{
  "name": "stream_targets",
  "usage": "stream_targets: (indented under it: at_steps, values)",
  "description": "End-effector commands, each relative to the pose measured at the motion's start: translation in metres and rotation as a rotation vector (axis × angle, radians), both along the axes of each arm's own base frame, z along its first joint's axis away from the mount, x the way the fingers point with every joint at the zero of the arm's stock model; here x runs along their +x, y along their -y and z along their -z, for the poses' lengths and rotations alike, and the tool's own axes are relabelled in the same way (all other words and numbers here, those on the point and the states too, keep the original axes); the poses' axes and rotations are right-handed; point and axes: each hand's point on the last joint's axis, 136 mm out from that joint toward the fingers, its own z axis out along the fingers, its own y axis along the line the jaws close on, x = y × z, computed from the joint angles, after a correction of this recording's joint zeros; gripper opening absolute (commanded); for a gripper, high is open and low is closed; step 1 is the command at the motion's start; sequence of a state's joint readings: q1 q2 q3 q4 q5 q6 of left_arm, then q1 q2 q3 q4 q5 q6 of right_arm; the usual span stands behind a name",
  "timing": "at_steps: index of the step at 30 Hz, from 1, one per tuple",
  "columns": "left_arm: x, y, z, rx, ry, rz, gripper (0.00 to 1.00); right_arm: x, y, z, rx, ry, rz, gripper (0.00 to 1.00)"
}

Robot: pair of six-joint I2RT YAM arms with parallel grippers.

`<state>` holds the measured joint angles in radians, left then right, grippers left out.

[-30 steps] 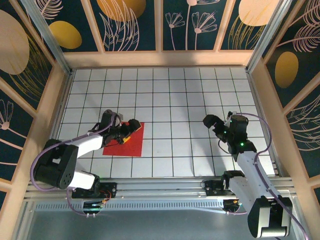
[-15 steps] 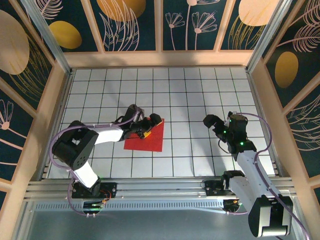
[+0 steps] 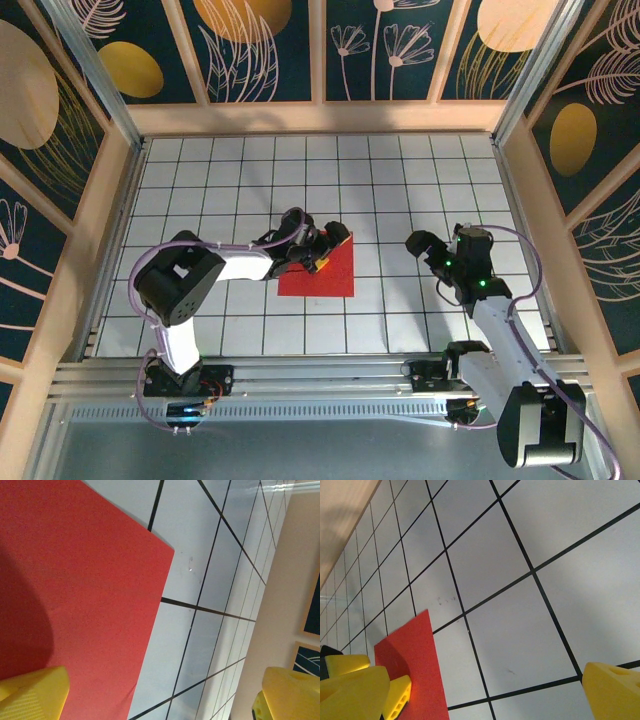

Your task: Fold a paper plane with a square sheet of paper (fold left side to right side)

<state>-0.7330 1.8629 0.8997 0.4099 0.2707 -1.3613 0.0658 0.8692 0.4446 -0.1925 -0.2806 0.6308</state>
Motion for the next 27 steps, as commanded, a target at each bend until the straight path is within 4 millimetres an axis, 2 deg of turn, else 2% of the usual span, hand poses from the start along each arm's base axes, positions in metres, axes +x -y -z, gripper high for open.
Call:
stream_targets:
  at_steps: [1,8,13,16,20,24,27]
  values:
    - [0.004,0.002,0.006,-0.043,-0.119,-0.108,0.99,0.004,-0.001,-0.009,-0.017,0.011,-0.013,0.99]
    - [0.013,0.01,-0.025,-0.078,-0.053,-0.087,0.99,0.008,-0.006,-0.011,-0.023,0.003,-0.036,0.99]
    - [0.016,0.006,-0.047,-0.073,0.021,-0.055,0.99,0.016,-0.021,-0.018,-0.04,0.016,-0.114,0.92]
    - [0.018,-0.011,-0.051,-0.019,0.05,-0.048,0.99,0.021,-0.035,-0.016,-0.098,-0.001,-0.17,0.9]
    - [0.009,-0.046,-0.042,0.035,0.048,-0.057,0.99,0.031,-0.062,-0.005,-0.182,-0.049,-0.256,0.9]
    - [-0.009,-0.079,-0.026,0.093,0.023,-0.063,0.98,0.042,-0.093,0.012,-0.266,-0.106,-0.34,0.92]
    - [-0.023,-0.091,-0.017,0.141,0.015,-0.032,0.96,0.052,-0.116,0.025,-0.328,-0.139,-0.402,0.95]
